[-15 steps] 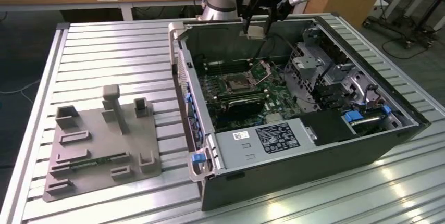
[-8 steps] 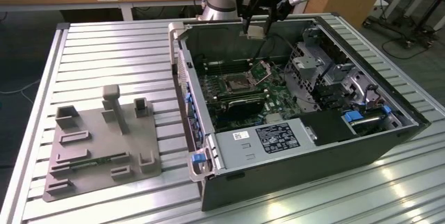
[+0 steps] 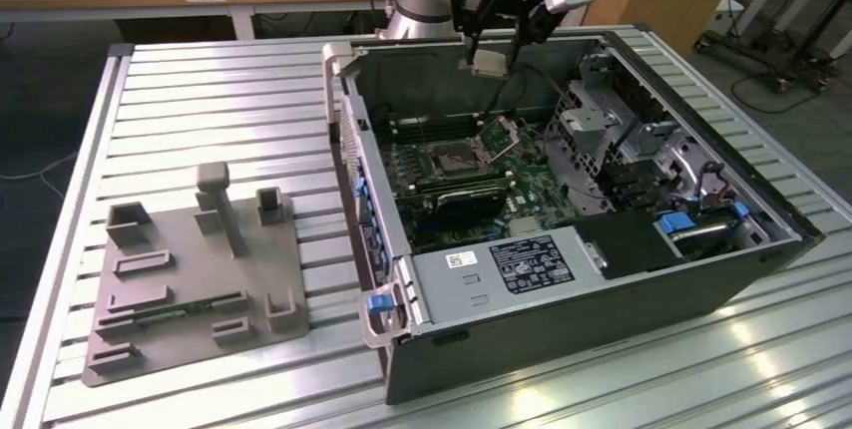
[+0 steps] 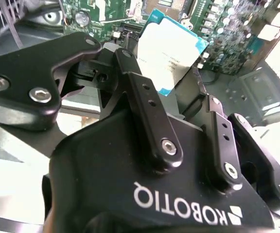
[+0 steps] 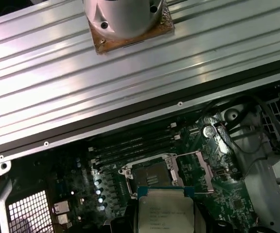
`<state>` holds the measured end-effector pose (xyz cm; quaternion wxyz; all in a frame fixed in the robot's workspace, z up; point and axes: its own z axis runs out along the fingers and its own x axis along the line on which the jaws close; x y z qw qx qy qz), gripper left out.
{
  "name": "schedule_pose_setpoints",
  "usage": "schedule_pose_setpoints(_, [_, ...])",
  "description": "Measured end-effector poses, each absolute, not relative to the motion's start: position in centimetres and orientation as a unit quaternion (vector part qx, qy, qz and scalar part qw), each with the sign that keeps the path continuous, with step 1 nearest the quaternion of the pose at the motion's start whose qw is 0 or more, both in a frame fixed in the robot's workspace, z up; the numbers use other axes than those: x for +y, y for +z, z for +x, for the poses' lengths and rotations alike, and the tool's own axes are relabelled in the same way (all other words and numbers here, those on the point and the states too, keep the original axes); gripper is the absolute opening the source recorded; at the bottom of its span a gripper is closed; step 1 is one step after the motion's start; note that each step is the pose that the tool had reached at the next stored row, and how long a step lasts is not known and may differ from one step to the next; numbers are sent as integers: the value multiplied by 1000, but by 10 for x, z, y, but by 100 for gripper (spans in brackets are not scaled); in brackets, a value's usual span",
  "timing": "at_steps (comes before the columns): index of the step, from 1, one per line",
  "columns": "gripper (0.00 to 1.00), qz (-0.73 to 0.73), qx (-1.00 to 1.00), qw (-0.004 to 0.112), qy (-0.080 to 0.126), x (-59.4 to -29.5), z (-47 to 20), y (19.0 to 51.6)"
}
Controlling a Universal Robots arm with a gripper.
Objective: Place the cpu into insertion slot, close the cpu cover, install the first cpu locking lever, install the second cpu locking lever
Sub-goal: 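Place the cpu into insertion slot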
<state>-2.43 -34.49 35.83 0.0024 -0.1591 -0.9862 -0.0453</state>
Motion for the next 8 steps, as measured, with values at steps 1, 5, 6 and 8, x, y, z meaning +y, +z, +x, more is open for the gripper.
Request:
schedule_pose_setpoints(1, [54, -167, -985, 2, -45, -345, -24, 358])
schedule_pose_setpoints(5, [54, -195, -980, 1, -45, -345, -24, 356])
schedule_pose_setpoints(6, [54, -202, -978, 0, -45, -345, -25, 356])
schedule_pose_setpoints(8, [54, -215, -975, 0, -45, -345, -25, 355])
